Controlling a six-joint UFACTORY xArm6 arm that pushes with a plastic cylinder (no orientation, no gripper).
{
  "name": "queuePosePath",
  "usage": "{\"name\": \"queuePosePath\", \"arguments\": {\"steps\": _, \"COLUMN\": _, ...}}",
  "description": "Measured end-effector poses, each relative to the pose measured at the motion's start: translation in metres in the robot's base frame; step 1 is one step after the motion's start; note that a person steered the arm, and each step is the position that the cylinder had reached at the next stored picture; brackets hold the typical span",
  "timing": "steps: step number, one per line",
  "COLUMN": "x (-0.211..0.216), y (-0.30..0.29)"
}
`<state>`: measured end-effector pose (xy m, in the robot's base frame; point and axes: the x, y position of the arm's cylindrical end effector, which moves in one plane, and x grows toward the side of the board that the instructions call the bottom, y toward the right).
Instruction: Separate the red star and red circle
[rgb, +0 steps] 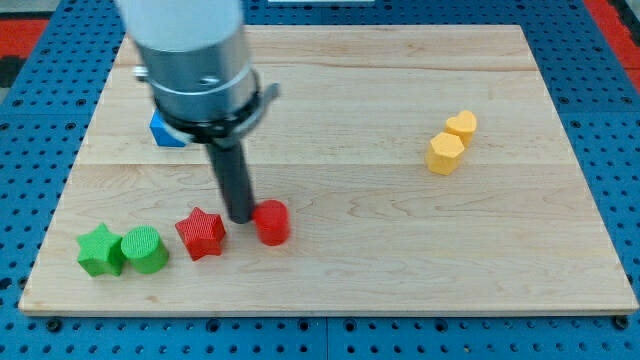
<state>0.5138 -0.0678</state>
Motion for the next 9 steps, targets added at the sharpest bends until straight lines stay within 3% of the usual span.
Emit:
{"name": "queuePosePath", "arguments": {"steps": 1, "x": 0.02, "y": 0.044}}
{"name": "queuePosePath", "arguments": {"steps": 2, "x": 0.071, "y": 0.049}}
{"name": "queuePosePath", "arguments": {"steps": 4, "x": 0.075, "y": -0.044}}
{"name": "queuePosePath", "arguments": {"steps": 8, "x": 0.027, "y": -0.053}}
{"name": "queuePosePath", "arguments": {"steps": 9, "x": 0.069, "y": -0.056}}
